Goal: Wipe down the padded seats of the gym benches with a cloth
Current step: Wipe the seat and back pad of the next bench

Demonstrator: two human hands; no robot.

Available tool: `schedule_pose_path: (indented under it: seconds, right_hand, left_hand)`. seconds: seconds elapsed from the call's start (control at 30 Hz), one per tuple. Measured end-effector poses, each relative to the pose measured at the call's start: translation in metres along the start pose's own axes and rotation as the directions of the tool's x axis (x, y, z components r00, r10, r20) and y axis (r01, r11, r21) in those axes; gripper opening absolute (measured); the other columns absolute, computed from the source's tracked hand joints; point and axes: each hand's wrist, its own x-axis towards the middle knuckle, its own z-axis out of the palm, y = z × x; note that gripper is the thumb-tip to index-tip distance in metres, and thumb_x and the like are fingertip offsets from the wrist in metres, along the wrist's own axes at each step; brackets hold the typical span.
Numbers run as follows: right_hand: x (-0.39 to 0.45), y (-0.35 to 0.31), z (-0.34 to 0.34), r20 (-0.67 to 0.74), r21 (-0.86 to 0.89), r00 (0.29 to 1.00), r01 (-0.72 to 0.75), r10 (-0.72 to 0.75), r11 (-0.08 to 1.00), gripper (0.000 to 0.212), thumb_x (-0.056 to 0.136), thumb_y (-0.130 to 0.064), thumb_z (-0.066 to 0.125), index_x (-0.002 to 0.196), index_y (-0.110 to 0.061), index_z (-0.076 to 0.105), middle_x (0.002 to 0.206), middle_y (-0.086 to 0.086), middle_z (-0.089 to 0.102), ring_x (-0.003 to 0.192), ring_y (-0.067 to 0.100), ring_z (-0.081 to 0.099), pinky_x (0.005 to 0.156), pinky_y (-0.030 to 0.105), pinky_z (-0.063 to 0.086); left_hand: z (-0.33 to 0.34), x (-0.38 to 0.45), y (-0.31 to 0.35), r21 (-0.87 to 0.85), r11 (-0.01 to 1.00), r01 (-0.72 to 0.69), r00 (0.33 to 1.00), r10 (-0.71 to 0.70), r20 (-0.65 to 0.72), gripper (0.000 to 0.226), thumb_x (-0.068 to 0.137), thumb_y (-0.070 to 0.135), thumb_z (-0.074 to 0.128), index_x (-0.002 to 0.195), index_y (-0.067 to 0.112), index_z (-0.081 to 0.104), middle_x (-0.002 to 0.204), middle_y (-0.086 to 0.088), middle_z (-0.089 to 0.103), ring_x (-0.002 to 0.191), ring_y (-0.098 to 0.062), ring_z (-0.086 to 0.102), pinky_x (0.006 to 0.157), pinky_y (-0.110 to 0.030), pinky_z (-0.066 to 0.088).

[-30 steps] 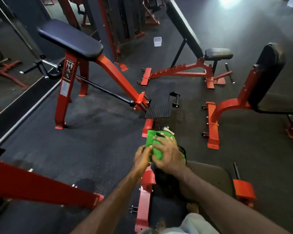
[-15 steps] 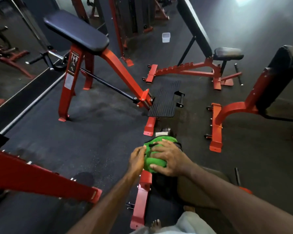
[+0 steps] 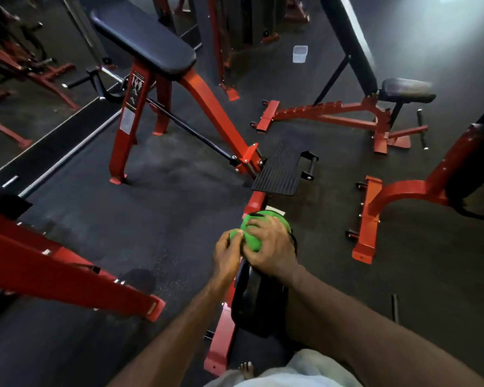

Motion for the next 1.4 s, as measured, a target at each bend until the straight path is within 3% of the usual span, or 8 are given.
schedule_pose_path:
  seconds: [0.2,0.37,0.63,0.8,0.97,1.1,1.27,1.4]
  right_hand:
    - [0.001,0.036,-0.007,0.157,0.063,0.945,0.281,-0.287,0.958,0.034,0.087,-0.051,0.066,0.109,-0.027,0.075,0.124,-0.007,0.069,0.126,0.023,0.059,0.111,0.048,0.039]
    - [0.030,0.046,-0.002,0.126,0.295,0.903,-0.430,0.411,0.853,0.054,0.079,-0.067,0.064,0.103,-0.020,0.078,0.107,-0.001,0.076,0.102,0.020,0.070,0.091,0.034,0.054]
    - [0.050,0.085,-0.012,0.466,0.377,0.704,-0.705,0.535,0.600,0.042,0.099,-0.052,0.062,0.115,-0.016,0.078,0.106,0.010,0.075,0.110,0.026,0.068,0.084,0.028,0.043]
    - [0.031,0.084,0.000,0.410,0.482,0.788,-0.615,0.459,0.624,0.064,0.079,-0.075,0.066,0.119,-0.026,0.077,0.114,-0.011,0.076,0.110,0.007,0.069,0.097,0.024,0.049]
    - [0.040,0.111,-0.002,0.594,0.310,0.586,-0.799,0.552,0.515,0.058,0.101,-0.063,0.047,0.128,-0.018,0.072,0.131,0.016,0.069,0.125,0.030,0.062,0.100,0.034,0.043]
    - [0.036,0.102,0.001,0.528,0.489,0.708,-0.705,0.470,0.514,0.053,0.089,-0.068,0.060,0.118,-0.028,0.078,0.113,-0.010,0.077,0.109,0.008,0.069,0.102,0.034,0.051]
    - [0.021,0.128,0.017,0.586,0.369,0.600,-0.796,0.544,0.481,0.099,0.071,-0.100,0.031,0.124,-0.028,0.074,0.123,0.004,0.074,0.121,0.023,0.065,0.108,0.038,0.047]
    - [0.042,0.116,0.011,0.560,0.443,0.679,-0.729,0.475,0.521,0.055,0.095,-0.073,0.050,0.115,-0.029,0.078,0.106,-0.008,0.077,0.108,0.013,0.070,0.100,0.035,0.051]
  left_hand:
    - [0.018,-0.003,-0.005,0.044,0.997,-0.056,0.992,0.060,-0.114,0.011,0.095,0.030,0.065,0.094,0.022,0.072,0.094,0.000,0.073,0.094,-0.017,0.065,0.094,-0.038,0.052]
    - [0.022,-0.015,0.001,-0.015,1.000,0.019,0.987,-0.022,-0.162,0.013,0.104,0.021,0.058,0.097,0.021,0.069,0.101,-0.008,0.073,0.094,-0.022,0.066,0.091,-0.044,0.054]
    - [0.029,-0.033,0.006,0.222,0.971,0.088,0.994,-0.071,-0.085,0.022,0.100,0.020,0.058,0.107,0.008,0.075,0.106,-0.008,0.076,0.101,-0.021,0.066,0.095,-0.034,0.049]
    - [0.036,-0.030,0.006,0.382,0.914,0.140,0.989,-0.114,-0.090,0.039,0.103,0.042,0.046,0.098,0.011,0.070,0.098,-0.008,0.073,0.096,-0.024,0.065,0.092,-0.035,0.048]
    - [0.040,-0.036,0.002,0.546,0.812,0.204,0.977,-0.137,-0.161,0.064,0.100,0.065,0.028,0.130,0.022,0.065,0.138,-0.009,0.064,0.128,-0.028,0.058,0.113,-0.047,0.040]
    - [0.045,-0.041,0.010,0.635,0.741,0.217,0.973,-0.107,-0.206,0.053,0.108,0.050,0.031,0.141,0.019,0.058,0.146,-0.012,0.058,0.135,-0.030,0.051,0.112,-0.039,0.034]
    - [0.046,-0.041,0.012,0.646,0.723,0.245,0.966,-0.126,-0.226,0.053,0.108,0.052,0.030,0.147,0.024,0.052,0.151,-0.007,0.054,0.139,-0.028,0.047,0.115,-0.040,0.031]
    - [0.045,-0.037,0.009,0.646,0.721,0.250,0.963,-0.119,-0.240,0.052,0.107,0.054,0.032,0.142,0.026,0.058,0.145,-0.007,0.059,0.134,-0.029,0.052,0.114,-0.045,0.035]
